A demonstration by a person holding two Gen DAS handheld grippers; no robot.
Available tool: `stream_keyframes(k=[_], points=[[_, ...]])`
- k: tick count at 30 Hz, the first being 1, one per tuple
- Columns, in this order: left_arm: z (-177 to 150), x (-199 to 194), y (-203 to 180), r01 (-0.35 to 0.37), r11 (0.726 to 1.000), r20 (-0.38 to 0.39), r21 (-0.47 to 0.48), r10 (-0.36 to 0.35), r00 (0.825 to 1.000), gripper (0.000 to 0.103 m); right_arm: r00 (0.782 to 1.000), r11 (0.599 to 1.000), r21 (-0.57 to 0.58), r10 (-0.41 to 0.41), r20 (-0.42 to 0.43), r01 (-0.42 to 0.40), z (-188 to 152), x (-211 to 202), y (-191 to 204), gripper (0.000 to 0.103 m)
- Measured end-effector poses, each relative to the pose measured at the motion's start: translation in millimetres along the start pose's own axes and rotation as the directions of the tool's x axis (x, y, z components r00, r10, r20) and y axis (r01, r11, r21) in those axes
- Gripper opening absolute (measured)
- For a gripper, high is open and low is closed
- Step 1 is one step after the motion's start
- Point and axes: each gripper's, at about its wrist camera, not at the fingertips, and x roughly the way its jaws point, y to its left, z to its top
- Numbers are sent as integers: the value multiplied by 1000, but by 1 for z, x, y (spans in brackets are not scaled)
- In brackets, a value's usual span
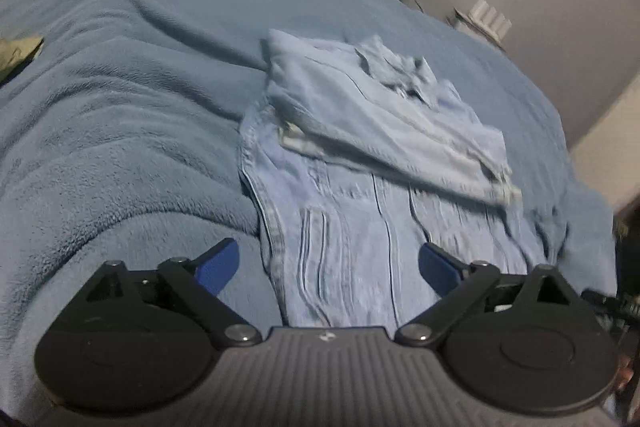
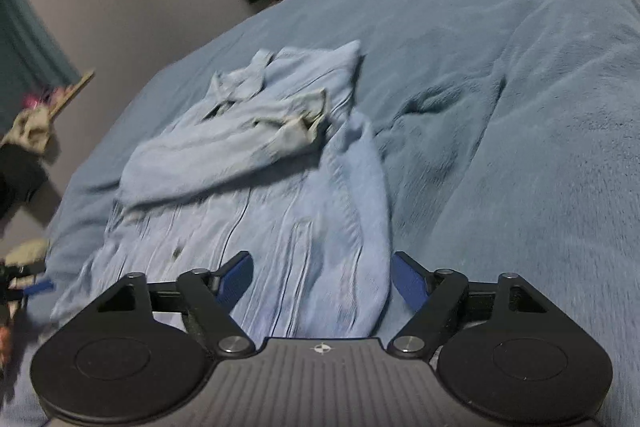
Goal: Fold large clothes
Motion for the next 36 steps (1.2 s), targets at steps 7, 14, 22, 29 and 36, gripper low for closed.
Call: stream_keyframes(k=[7,14,22,29,36], points=[[-15,-11,-15,21,995,-97,98,-11,995,76,995,997,-67,24,-102,-31,-22,-11,24,64],[-23,7,-24,5,981,-226,195,40,973,76,989,997,-52,49,-142,-57,-26,-21,30,63],[-22,49,-32,14,962,-281,274,66,957,76,982,997,33,69,-174,-64,-18,-3,12,57],[-25,63,-41,-6,938,-272,346,107,956,68,975,988,-124,-118,-187,96,-9,7,29,52],[-21,61,-30,23,960,-261,280,53,964,64,946,978,-155,-178,-272,140,8,23,17,55]])
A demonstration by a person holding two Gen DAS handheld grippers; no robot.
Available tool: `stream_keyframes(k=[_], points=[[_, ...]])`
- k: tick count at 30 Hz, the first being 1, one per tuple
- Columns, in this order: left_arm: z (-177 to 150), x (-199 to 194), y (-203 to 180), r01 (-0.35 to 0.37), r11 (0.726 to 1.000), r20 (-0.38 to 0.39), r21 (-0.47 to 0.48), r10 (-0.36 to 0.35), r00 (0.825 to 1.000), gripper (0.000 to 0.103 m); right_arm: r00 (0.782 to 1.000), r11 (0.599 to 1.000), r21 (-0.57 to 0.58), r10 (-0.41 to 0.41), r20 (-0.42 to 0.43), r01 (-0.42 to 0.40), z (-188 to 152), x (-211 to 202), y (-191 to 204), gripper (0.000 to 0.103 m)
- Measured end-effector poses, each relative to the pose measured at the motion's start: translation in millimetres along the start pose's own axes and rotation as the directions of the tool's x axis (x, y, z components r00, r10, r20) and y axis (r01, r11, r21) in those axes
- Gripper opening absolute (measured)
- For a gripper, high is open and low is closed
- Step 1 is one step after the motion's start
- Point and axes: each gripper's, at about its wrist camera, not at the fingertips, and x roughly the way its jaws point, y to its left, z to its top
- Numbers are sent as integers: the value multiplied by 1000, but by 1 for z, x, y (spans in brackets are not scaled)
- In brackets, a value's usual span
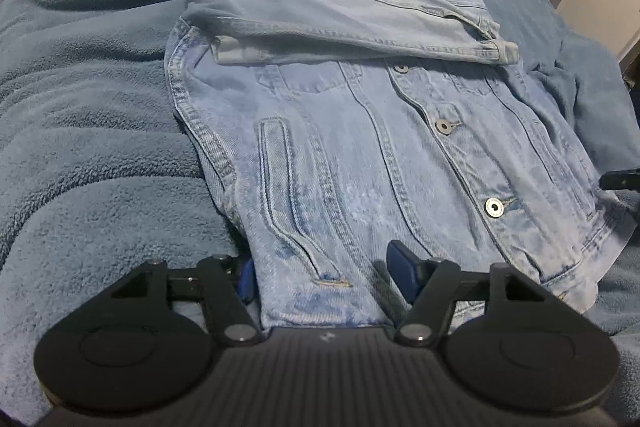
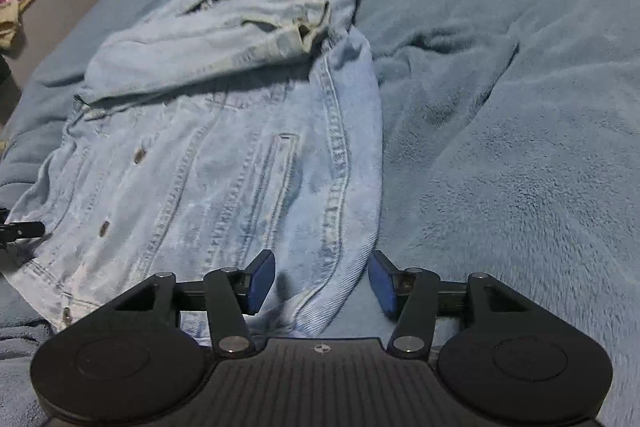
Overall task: Fold large clothes
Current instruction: 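Grasp the jacket hem with both tools and lift it toward the collar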
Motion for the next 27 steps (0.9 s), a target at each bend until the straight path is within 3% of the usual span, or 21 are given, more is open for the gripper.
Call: stream_keyframes(k=[5,6,11,16,20,21,23,27], points=[[3,8,0,-4,1000,0,-1,4,1000,64,997,1000,18,-10,-81,11,14,27,-5,55],[5,8,2,6,1000,3,-11,-6,1000,64,996,999,31,14,-93,-11,16,31,-6,60],[5,2,13,93,993,12,-78,-93,996,59,979,989,47,146,-142,-140,12,31,4,60],[1,-11,8,184,982,-61,-50,-187,981,58,957,982,-30,176,-231,-188,-9,17,19,55],[2,-7,12,224,972,-76,-73,-230,970,58,959,981,-54,172,-225,-188,-16,8,27,55],[3,-2,14,223,972,-82,-74,-228,970,54,960,982,-38,175,-217,-187,-15,10,27,54],[5,9,14,184,980,-99,-76,-191,977,32,962,982,5,187,-197,-190,-12,21,23,47],[3,8,18,190,979,-79,-77,-196,977,22,963,976,61,214,-161,-207,-12,34,13,26]])
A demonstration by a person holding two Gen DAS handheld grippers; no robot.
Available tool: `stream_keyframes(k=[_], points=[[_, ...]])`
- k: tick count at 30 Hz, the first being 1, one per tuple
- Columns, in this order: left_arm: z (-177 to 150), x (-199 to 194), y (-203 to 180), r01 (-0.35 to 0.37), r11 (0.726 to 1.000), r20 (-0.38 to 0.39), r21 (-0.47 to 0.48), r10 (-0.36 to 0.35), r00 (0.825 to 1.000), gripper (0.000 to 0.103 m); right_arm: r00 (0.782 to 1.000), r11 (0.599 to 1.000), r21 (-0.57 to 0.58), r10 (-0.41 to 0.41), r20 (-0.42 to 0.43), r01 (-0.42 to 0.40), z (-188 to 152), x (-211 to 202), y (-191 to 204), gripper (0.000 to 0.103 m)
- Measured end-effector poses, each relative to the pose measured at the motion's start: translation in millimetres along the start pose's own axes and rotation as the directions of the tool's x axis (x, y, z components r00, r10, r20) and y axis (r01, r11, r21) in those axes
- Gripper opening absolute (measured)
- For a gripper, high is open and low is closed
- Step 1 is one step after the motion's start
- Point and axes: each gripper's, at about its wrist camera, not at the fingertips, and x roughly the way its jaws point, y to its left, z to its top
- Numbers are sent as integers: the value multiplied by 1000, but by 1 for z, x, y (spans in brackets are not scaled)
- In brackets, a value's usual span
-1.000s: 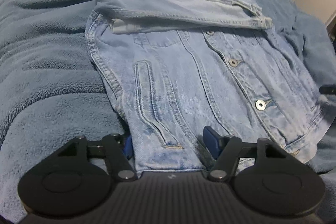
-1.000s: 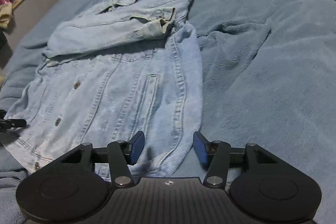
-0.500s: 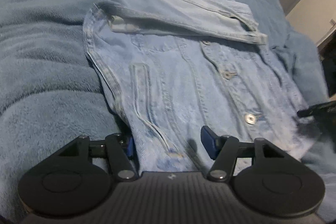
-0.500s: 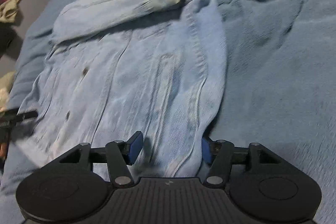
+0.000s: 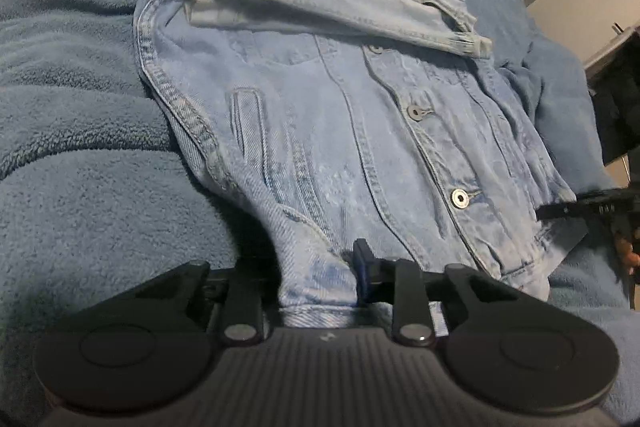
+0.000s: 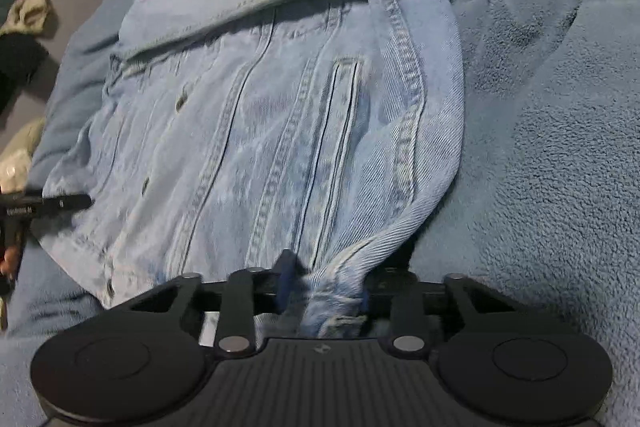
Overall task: Fold large clothes
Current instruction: 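Grasp the jacket hem with both tools and lift it toward the collar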
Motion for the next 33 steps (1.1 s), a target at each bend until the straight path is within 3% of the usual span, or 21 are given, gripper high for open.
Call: stream_keyframes(k=[1,5,8,11,13,16,22,24,27,30,33], points=[[-2,-3,1,10,1000,10,-4,-10,1000,20,1000,1000,9,21,17,-21,0,-2,-5,21],[0,-15,16,111,989,69,-100,-105,992,16,990,992,50,111,90,-116,-1,-22,-17,19],[8,-23,32,247,947,147,-206,-219,965,13,969,979,60,185,161,-197,8,-39,-19,18],[19,-29,42,335,905,222,-263,-282,934,12,936,957,59,262,233,-283,26,-59,-22,18],[34,-37,47,381,880,274,-284,-306,912,12,908,941,54,306,286,-334,44,-70,-22,18],[57,-48,54,423,853,352,-307,-311,883,12,849,902,67,373,374,-426,75,-80,-25,17],[109,-51,80,464,806,461,-367,-275,844,12,724,837,84,412,553,-541,136,-80,-48,17],[129,-43,90,470,792,476,-390,-263,839,12,695,822,101,401,597,-560,154,-71,-55,17],[157,-30,96,442,798,474,-410,-228,850,12,673,815,115,380,635,-569,181,-53,-61,18],[185,-14,101,398,815,456,-420,-190,870,12,679,831,122,348,646,-543,210,-37,-61,18],[206,9,112,390,802,455,-453,-169,875,12,686,844,133,320,653,-519,232,-22,-65,18]])
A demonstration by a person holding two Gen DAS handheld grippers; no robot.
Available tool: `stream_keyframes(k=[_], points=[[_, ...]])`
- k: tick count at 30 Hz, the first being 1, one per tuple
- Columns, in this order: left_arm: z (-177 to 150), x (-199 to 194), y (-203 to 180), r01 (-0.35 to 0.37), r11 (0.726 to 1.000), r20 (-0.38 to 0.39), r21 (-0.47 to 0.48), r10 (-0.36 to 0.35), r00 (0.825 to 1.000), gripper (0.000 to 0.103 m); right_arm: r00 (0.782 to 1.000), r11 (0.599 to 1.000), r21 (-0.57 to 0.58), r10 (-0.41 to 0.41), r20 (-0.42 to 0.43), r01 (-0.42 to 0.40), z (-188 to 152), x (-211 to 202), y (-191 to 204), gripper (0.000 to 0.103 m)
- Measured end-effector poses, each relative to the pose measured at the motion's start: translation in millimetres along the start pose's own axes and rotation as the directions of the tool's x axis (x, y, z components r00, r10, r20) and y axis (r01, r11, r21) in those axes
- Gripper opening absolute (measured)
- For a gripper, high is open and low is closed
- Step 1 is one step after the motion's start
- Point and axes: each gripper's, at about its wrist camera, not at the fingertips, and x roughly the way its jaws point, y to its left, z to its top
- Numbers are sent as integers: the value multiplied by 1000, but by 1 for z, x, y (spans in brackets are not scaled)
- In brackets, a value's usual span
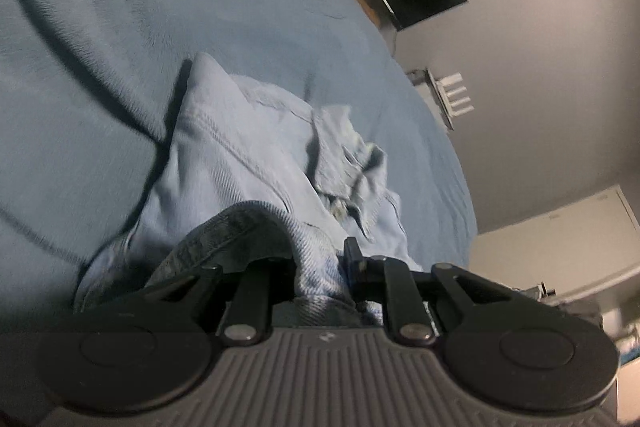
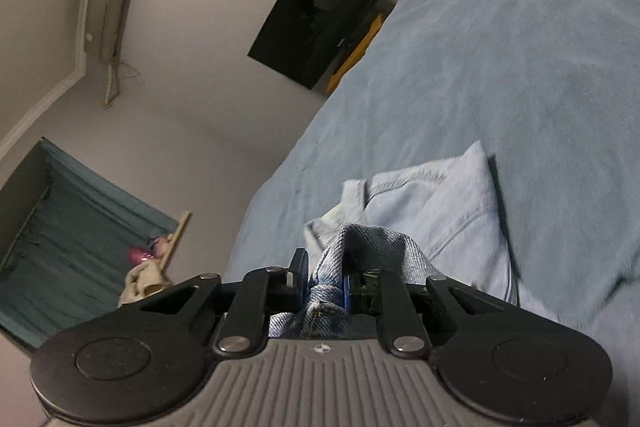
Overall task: Fold large clothes
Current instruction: 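Grasp the jacket hem with both tools and lift it toward the collar, then lay the held hem over the collar and open both tools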
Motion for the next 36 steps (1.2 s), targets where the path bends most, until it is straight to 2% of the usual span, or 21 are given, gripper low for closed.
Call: stream_keyframes(k=[5,8,11,12,13,16,18,20,22,24,26,27,28,29,30,31,32,35,36], points=[[8,39,26,-29,997,18,-73,31,999,14,997,997,8,-70,16,70,2,36,-25,19],[2,50,40,-9,996,39,-84,13,999,24,991,991,10,-130,6,130,0,54,-44,28],[0,43,47,59,992,62,-107,-53,997,34,993,993,47,-113,32,111,-2,55,-58,39],[0,38,46,65,991,79,-115,-56,995,41,993,993,59,-106,45,104,-1,53,-60,44],[0,29,44,62,993,116,-104,-50,992,55,992,992,62,-110,62,106,0,50,-61,48],[-1,2,28,17,1000,254,0,-16,967,75,983,992,26,-124,133,122,2,37,-54,54],[-5,-4,17,-62,994,330,89,30,944,79,976,991,-24,-128,174,134,3,31,-48,57],[-11,1,8,-171,965,374,200,86,923,79,966,976,-113,-163,199,188,2,29,-37,61],[-20,12,2,-264,914,397,307,129,909,79,955,944,-203,-219,202,260,-3,33,-29,63],[-29,26,-2,-356,849,416,391,181,891,79,951,917,-268,-253,179,295,-9,40,-26,63],[-40,38,-6,-421,782,418,460,227,880,73,944,886,-330,-290,156,326,-17,44,-23,63],[-44,45,-7,-434,748,408,502,238,881,61,937,860,-371,-316,148,349,-21,51,-22,63],[-47,52,-9,-450,712,398,539,256,881,43,931,836,-409,-337,143,365,-26,56,-21,63],[-51,57,-10,-479,675,403,561,283,870,36,926,816,-440,-352,138,376,-29,62,-20,63],[-55,61,-11,-517,630,425,580,307,852,29,923,798,-469,-362,130,379,-32,66,-19,63],[-59,64,-11,-530,604,435,595,312,844,26,924,788,-488,-364,120,374,-34,69,-20,62],[-58,68,-12,-533,593,438,603,312,843,25,924,780,-504,-366,112,370,-36,73,-21,62],[-58,65,-12,-523,593,434,612,301,849,17,928,773,-526,-359,96,353,-43,75,-22,61],[-57,65,-12,-520,594,433,613,298,851,14,932,773,-534,-353,87,343,-44,77,-23,57]])
